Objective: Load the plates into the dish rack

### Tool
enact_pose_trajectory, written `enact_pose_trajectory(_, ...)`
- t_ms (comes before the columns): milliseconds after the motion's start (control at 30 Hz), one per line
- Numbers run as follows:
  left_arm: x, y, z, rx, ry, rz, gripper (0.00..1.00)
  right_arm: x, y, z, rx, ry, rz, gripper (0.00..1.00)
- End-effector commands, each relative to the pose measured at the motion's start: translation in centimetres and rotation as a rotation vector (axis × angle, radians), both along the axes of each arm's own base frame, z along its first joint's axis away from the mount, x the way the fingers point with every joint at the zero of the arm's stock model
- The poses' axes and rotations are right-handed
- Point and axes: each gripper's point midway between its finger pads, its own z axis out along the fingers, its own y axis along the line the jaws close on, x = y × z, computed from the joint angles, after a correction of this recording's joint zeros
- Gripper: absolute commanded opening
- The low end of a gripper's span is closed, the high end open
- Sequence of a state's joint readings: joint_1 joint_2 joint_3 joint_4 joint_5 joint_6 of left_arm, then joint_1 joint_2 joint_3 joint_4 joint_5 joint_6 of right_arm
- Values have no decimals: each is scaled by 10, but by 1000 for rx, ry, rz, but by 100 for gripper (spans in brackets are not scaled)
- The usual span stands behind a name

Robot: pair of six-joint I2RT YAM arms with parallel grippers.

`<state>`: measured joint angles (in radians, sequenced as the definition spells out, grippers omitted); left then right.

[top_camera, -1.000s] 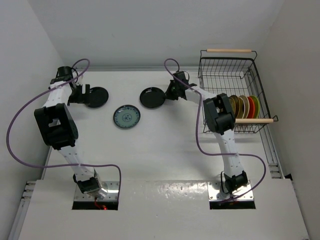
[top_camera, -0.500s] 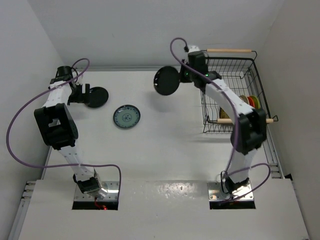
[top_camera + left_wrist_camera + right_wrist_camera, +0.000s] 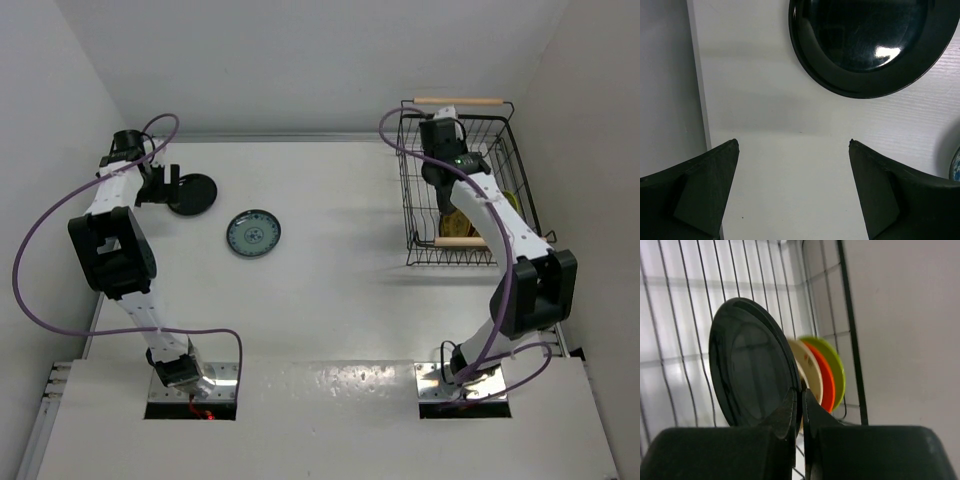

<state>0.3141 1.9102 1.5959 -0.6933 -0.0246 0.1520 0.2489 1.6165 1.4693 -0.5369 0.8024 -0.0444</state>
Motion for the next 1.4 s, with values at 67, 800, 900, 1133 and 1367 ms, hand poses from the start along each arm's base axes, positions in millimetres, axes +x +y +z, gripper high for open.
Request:
enact_pose_trajectory(67,11,2,26,-4,-85,-2,96,-19,-13,-34,46,27,-65,0)
enact_pose_trajectory(800,9,1,27,1,-84,-9,96,-16,-23,-40,-126,29,-67,0)
enact_pose_trajectory(900,9,1,27,1,-84,-9,96,-18,-22,-52,-138,65,-56,0)
enact_pose_trajectory(1133,9,3,23,5,-72,-4,96,-21,-21,-85,-194,154,-54,0)
enact_pose_trajectory(1367,7,2,15,-1,-55,-4,96,-20,-1,-112,-139,189,-17,0)
